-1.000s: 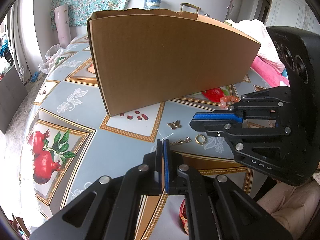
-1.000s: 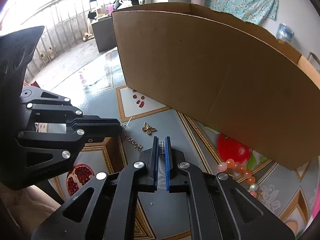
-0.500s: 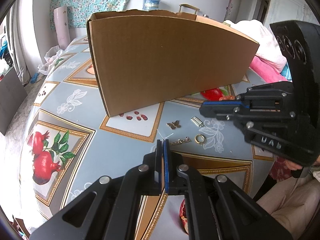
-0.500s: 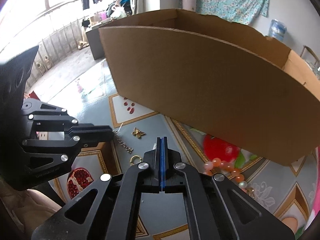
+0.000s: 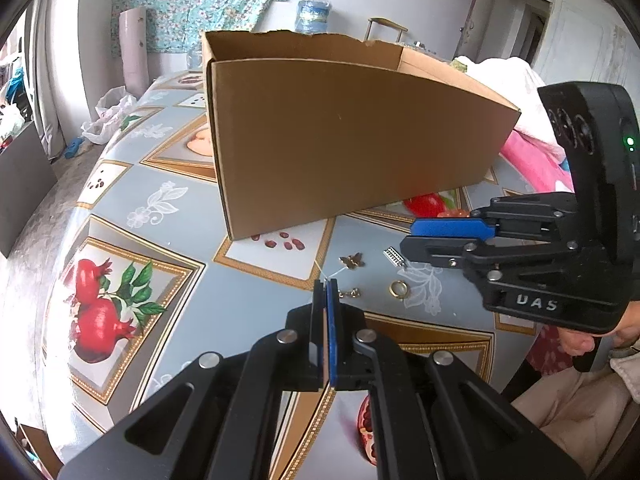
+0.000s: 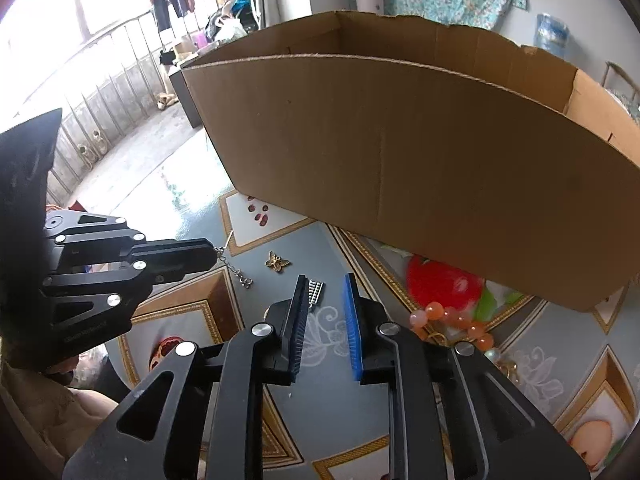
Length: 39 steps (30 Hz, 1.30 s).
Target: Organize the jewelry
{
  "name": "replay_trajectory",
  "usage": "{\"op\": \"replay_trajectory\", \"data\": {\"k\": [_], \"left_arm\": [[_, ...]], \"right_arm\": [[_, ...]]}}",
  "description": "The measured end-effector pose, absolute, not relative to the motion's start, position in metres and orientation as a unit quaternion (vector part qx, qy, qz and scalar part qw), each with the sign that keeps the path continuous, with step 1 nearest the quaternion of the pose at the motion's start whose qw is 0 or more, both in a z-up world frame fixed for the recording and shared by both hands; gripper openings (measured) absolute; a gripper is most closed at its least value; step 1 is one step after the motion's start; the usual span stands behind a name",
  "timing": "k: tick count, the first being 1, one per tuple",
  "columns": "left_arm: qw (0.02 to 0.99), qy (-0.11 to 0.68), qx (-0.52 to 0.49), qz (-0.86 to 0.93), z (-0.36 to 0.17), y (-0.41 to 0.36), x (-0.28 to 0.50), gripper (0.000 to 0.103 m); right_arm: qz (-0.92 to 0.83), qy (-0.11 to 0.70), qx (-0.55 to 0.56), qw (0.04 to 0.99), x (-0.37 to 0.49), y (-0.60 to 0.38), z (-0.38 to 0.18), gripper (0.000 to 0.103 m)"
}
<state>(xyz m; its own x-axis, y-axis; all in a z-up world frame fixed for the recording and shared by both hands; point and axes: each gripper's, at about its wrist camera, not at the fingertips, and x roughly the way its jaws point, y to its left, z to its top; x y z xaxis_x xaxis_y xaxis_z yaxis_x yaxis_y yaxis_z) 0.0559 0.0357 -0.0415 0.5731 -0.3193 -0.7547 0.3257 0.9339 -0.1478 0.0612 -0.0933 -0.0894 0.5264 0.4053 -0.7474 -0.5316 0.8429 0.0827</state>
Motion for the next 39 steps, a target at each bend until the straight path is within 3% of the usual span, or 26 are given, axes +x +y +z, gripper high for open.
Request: {"op": "replay_trajectory", "data": {"k": [17,22,39], "left_arm": [[0.886,0.428,-0.008,-0.179,-0.046,0.046,0.053,0.001],[0.886,0.428,-0.008,-0.179,-0.047,0.047,0.053,0.001],[0.896,0.413,-0.008,-0.161,-0.035,0.055,0.048,0.001]], "right_arm": [[0.255,0.421,-0.125,0.862,0.059,-0.062,-0.085,0.019],[0.249,0.424,-0.11,0.864,0.063,-0.063,-0.087,0.004],[0.261,0.41,-0.08,0.87,0.059,-0.091,-0.083,0.0]]}}
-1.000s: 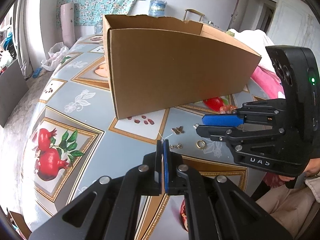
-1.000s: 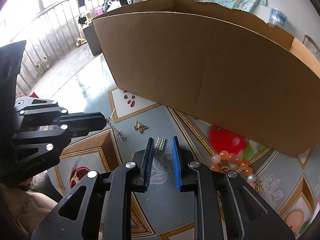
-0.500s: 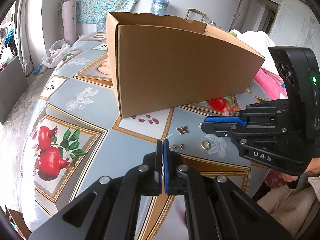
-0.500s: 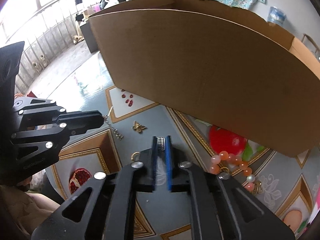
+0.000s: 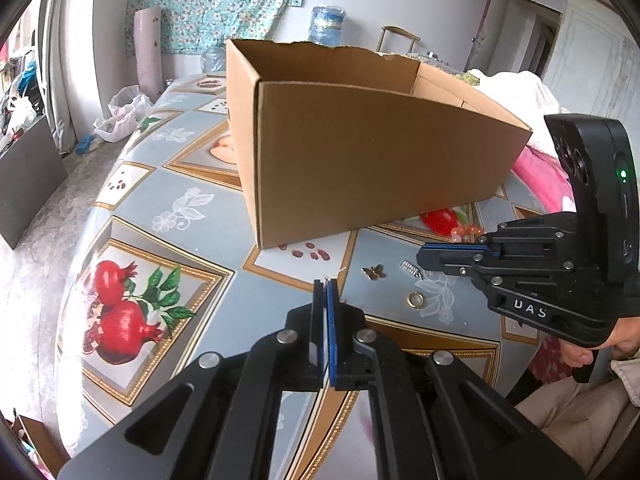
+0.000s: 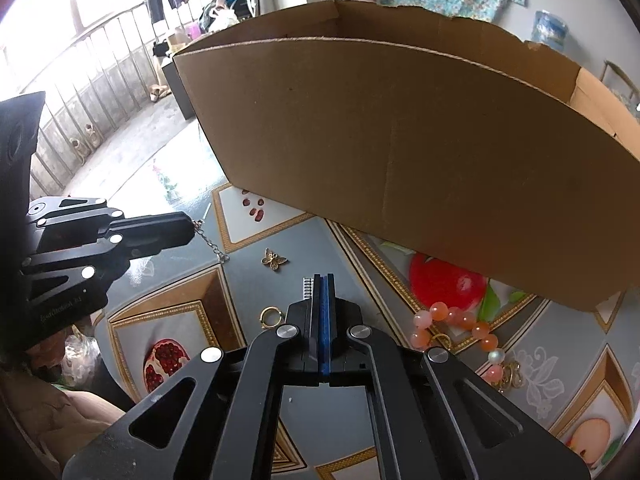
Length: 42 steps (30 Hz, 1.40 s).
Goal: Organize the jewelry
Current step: 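Lift the charm with the right gripper and carry it over the box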
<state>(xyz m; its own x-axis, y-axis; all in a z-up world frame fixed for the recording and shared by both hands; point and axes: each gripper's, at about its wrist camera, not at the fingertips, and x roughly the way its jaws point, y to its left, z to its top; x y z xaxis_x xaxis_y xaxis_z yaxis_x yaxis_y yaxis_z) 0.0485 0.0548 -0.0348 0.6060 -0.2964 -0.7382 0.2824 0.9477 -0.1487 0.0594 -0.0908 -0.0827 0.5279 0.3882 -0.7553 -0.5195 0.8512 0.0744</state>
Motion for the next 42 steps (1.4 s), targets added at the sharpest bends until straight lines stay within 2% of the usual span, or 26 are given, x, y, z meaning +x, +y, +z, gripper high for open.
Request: {"op": "replay_trajectory", "data": {"k": [4,6,7,9,14,20,22,24,37,42], "left_arm": [[0.897,0.413,-0.008,-0.157,-0.034,0.056,0.046,0.001],[0.897,0.413,-0.008,-0.156,-0.034,0.056,0.046,0.001],[0.897,0.413,-0.008,-0.156,-0.034,0.055,0.045,0.001],[0.897,0.413,-0.008,-0.157,-0.034,0.055,0.045,0.001],[0.896,0.415,-0.008,-0.158,-0.035,0.054,0.044,0.001],[0.898,0.413,-0.016,-0.153,-0.035,0.059,0.043,0.001],[0.898,0.413,-0.019,-0.152,-0.036,0.061,0.043,0.001],[0.898,0.412,-0.021,-0.152,-0.035,0.062,0.042,0.001],[0.905,0.396,-0.029,-0.151,-0.03,0.068,0.035,0.001],[0.912,0.382,-0.028,-0.146,-0.02,0.072,0.027,0.001]], "right_arm": [[0.273,0.411,-0.075,0.866,0.057,-0.095,-0.082,0.0],[0.275,0.42,-0.076,0.862,0.058,-0.096,-0.085,0.005],[0.275,0.422,-0.077,0.86,0.058,-0.096,-0.085,0.014],[0.273,0.421,-0.088,0.861,0.057,-0.094,-0.085,0.019],[0.27,0.44,-0.112,0.849,0.06,-0.085,-0.084,0.018],[0.269,0.471,-0.165,0.824,0.07,-0.075,-0.079,0.012],[0.274,0.485,-0.175,0.812,0.073,-0.073,-0.077,0.005],[0.277,0.492,-0.183,0.805,0.076,-0.071,-0.075,0.003],[0.278,0.502,-0.178,0.8,0.075,-0.078,-0.069,0.002],[0.281,0.486,-0.169,0.81,0.065,-0.089,-0.05,0.002]]}}
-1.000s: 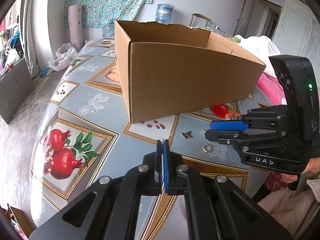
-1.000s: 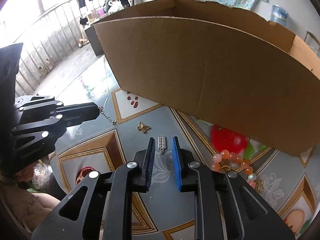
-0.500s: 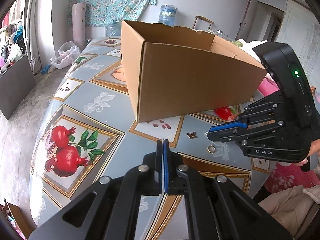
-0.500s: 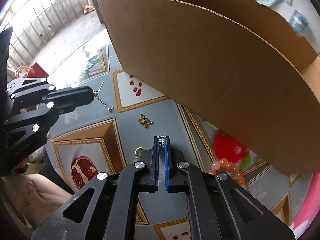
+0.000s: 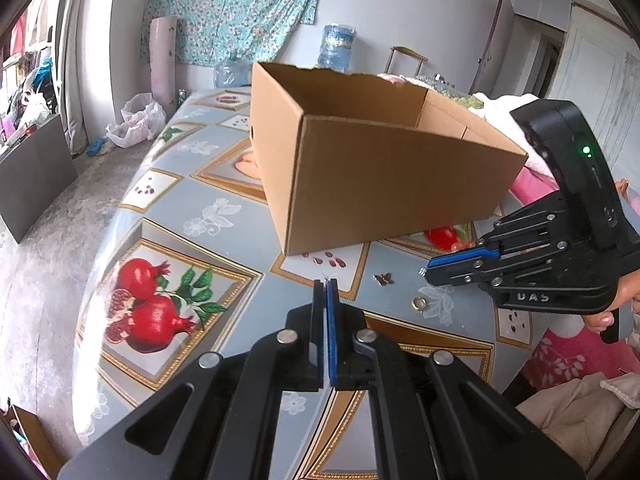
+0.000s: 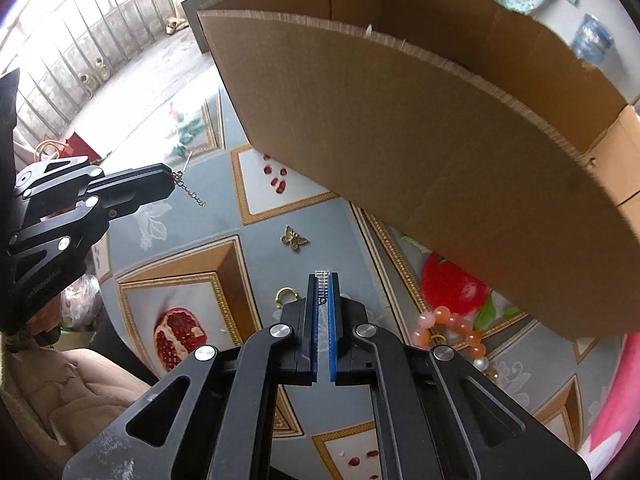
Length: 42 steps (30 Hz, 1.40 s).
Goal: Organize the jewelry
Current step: 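Lift the charm with the right gripper and carry it over the box, then open the right gripper to drop the charm into the box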
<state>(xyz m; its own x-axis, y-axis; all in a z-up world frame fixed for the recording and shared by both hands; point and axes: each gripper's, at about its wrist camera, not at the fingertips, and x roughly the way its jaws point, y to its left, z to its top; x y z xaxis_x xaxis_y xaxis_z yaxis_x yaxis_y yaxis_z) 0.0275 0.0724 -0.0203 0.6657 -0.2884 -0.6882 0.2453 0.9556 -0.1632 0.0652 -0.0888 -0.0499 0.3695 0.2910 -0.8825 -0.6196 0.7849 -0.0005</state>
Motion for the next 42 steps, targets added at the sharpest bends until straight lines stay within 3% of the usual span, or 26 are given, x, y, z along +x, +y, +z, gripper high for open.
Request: {"op": "replay_trajectory", "data": {"k": [10,18,33,37,42], "left_arm": [[0.943,0.299,-0.019,-0.143,0.06,0.093,0.009,0.001],[0.951,0.226,-0.01,-0.213,0.134,0.068,0.044,0.001],[0.863,0.445,-0.045,-0.235,0.066,-0.002,0.223,0.002],[0.85,0.47,-0.084,-0.221,0.054,0.001,0.24,0.002],[0.851,0.472,-0.094,-0.211,0.051,0.003,0.247,0.01]], "right_arm": [[0.324,0.383,-0.125,0.856,0.031,-0.117,0.051,0.002],[0.318,0.317,-0.09,0.889,0.077,-0.15,0.105,0.002],[0.283,0.413,-0.019,0.865,0.182,-0.193,0.047,0.005],[0.283,0.408,-0.002,0.868,0.188,-0.201,0.047,0.007],[0.28,0.394,0.018,0.875,0.19,-0.216,0.051,0.009]]}}
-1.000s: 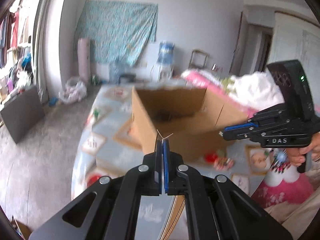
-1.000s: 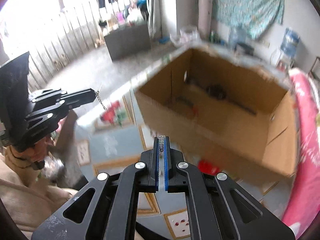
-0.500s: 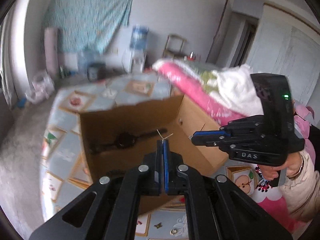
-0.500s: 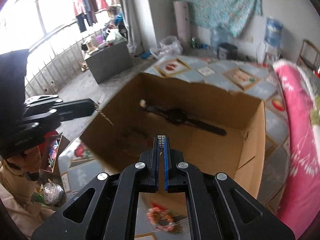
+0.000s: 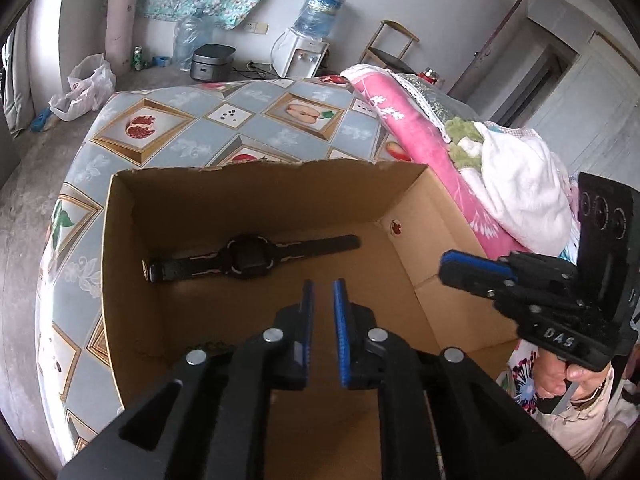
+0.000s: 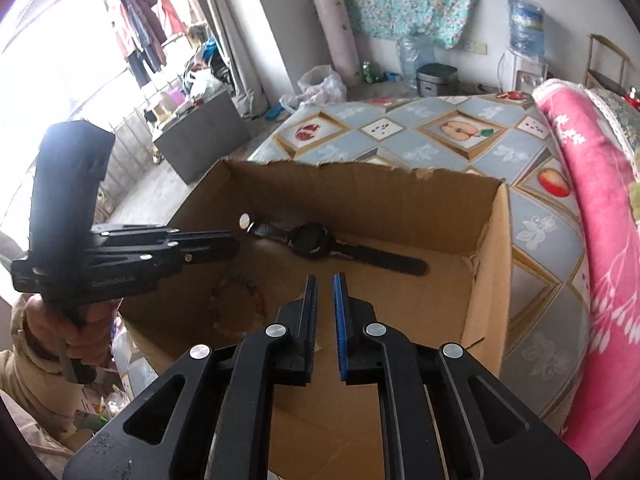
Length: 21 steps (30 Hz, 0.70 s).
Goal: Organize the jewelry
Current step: 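Open the right gripper to drop the charm into the box, then withdraw the right tool from the box toward the orange bead bracelet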
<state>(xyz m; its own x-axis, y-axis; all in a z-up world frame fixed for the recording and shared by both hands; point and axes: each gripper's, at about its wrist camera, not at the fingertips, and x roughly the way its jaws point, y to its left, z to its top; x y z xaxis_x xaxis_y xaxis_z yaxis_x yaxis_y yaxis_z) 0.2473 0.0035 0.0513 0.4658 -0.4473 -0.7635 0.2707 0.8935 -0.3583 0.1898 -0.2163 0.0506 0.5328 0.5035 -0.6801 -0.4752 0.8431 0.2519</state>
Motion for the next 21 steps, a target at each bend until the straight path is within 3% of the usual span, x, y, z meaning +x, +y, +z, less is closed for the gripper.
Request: {"op": "replay_trajectory", "data": {"k": [13,16,18,21], "left_arm": [[0.892,0.401,-0.094,-0.188,0.088,0.024,0.204,0.011],[0.906,0.375,-0.086,-0.178,0.1,0.037,0.173,0.022],[0.917,0.355,-0.08,-0.164,0.105,0.051,0.144,0.035],[0.924,0.346,-0.078,-0.145,0.104,0.069,0.108,0.041]], "right_arm": [[0.278,0.335,0.065,0.898,0.149,-0.25,0.066,0.026],[0.291,0.314,0.071,0.901,0.122,-0.259,0.069,0.032],[0.297,0.307,0.07,0.902,0.107,-0.261,0.069,0.032],[0.312,0.294,0.067,0.901,0.079,-0.263,0.068,0.033]]}}
